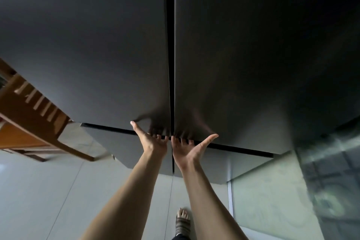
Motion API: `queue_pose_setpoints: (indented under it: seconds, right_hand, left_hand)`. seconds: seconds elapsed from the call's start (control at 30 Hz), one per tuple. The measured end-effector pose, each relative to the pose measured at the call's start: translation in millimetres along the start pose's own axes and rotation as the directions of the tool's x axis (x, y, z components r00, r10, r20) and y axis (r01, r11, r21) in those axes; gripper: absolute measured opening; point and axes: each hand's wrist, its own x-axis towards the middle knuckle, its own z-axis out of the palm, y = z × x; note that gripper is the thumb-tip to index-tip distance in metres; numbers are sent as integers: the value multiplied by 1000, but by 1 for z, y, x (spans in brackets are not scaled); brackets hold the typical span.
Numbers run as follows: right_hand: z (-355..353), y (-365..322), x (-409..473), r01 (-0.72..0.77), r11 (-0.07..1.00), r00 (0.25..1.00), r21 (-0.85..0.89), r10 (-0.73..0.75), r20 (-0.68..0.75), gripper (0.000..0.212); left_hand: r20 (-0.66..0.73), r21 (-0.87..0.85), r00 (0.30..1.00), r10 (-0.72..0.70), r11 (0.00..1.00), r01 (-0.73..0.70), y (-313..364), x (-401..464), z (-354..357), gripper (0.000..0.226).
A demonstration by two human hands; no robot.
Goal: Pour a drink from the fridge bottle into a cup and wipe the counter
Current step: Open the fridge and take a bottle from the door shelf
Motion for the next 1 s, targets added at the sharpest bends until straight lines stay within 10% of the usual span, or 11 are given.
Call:
queue_pose_setpoints:
  seconds: [0.8,0.9,1.0]
  right_hand:
    - [-39,2,-52,20,984,998,-178,-10,59,101]
    - [-54,-4,-64,-39,959,997,-281,58,57,104]
    - [-57,0,-83,-156,825,985,-543,171,-23,101]
  left_hand:
    - [73,298,992,-100,952,74,42,-60,-64,109]
    - [57,652,998,-41,758,-6,49,-83,-86,62]
    - [229,955,972,49,183,-234,62,-111,-99,33]
